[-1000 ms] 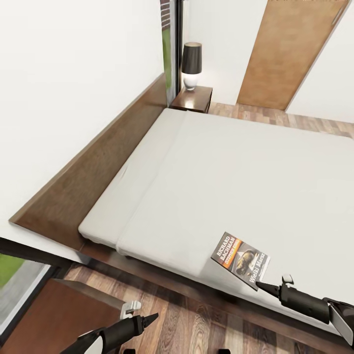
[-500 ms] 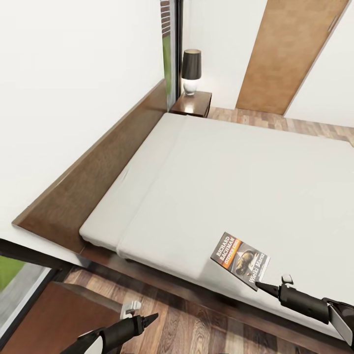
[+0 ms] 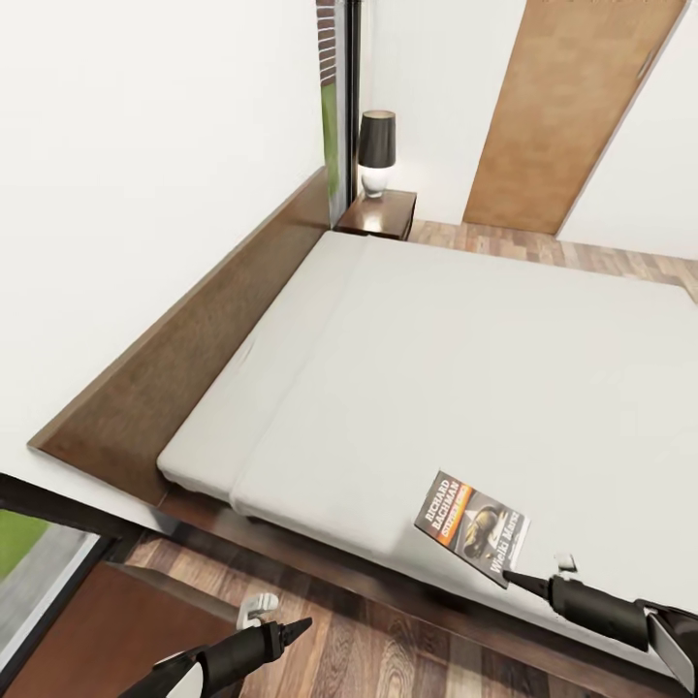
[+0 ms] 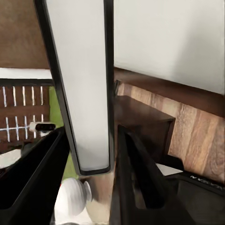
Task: In the bedroom, move the book from the bed onto either nightstand, and place the two sandals side by side next to the bed.
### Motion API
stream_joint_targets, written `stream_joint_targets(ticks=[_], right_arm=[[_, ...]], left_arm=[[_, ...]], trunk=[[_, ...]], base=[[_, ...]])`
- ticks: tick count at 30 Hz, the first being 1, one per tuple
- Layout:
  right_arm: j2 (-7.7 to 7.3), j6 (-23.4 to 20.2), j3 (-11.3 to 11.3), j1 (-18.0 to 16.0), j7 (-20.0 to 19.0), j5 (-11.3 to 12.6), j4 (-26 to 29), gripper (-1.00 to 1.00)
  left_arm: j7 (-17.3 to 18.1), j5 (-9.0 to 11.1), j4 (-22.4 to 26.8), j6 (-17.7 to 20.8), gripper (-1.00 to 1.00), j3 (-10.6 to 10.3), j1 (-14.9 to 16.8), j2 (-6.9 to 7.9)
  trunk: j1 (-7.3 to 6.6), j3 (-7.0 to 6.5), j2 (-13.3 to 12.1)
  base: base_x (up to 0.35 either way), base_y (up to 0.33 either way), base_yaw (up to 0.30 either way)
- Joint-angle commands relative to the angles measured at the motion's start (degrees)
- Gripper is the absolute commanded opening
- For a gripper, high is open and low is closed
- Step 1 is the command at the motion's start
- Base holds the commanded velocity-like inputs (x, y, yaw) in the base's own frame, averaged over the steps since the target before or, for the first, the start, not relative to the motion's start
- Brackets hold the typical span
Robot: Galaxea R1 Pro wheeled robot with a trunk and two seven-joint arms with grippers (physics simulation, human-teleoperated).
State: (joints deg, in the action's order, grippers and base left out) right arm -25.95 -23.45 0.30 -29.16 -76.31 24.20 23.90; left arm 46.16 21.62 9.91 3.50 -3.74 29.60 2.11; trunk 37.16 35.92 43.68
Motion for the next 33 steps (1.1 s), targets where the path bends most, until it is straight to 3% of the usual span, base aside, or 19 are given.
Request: stream_joint_targets(ticks=[1, 5, 13, 25, 28, 33], right_arm=[[0.00, 1.7, -0.1, 0.0, -0.1, -0.5, -0.9, -1.00], [0.89, 7.1, -0.1, 0.0, 0.0, -1.6, -4.7, -1.00], [2.29, 12.6, -0.1, 0.1, 0.2, -1.9, -9.7, -1.00], [2.31, 13.2, -0.1, 0.0, -0.9, -1.8, -9.5, -1.00], [2.26, 13.0, -0.2, 0.1, -2.5, -1.8, -9.1, -1.00], [2.20, 12.7, -0.1, 0.0, -9.7, -1.8, -8.9, -1.00]], left_arm=[[0.1, 0.6, 0.0, 0.4, 1.00, -0.4, 0.0, 0.02], [0.1, 0.5, 0.0, 0.4, 1.00, -0.4, 0.0, 0.00], [0.0, 0.5, 0.0, 0.4, 1.00, -0.4, 0.0, -0.14], [0.0, 0.4, -0.1, 0.4, 1.00, -0.4, 0.0, -0.48], [0.0, 0.4, -0.1, 0.4, 1.00, -0.4, 0.0, -0.45], [0.0, 0.5, -0.2, 0.4, 1.00, -0.4, 0.0, -0.44]], trunk=[[0.01, -0.05, 0.0], [0.01, -0.42, 0.0], [0.01, -1.16, 0.0], [0.01, -2.27, 0.0], [0.01, -2.55, 0.0], [0.01, -3.01, 0.0]], base=[[0.000, 0.000, 0.000], [0.000, 0.000, 0.000], [0.000, 0.000, 0.000], [0.000, 0.000, 0.000], [0.000, 0.000, 0.000], [0.000, 0.000, 0.000]])
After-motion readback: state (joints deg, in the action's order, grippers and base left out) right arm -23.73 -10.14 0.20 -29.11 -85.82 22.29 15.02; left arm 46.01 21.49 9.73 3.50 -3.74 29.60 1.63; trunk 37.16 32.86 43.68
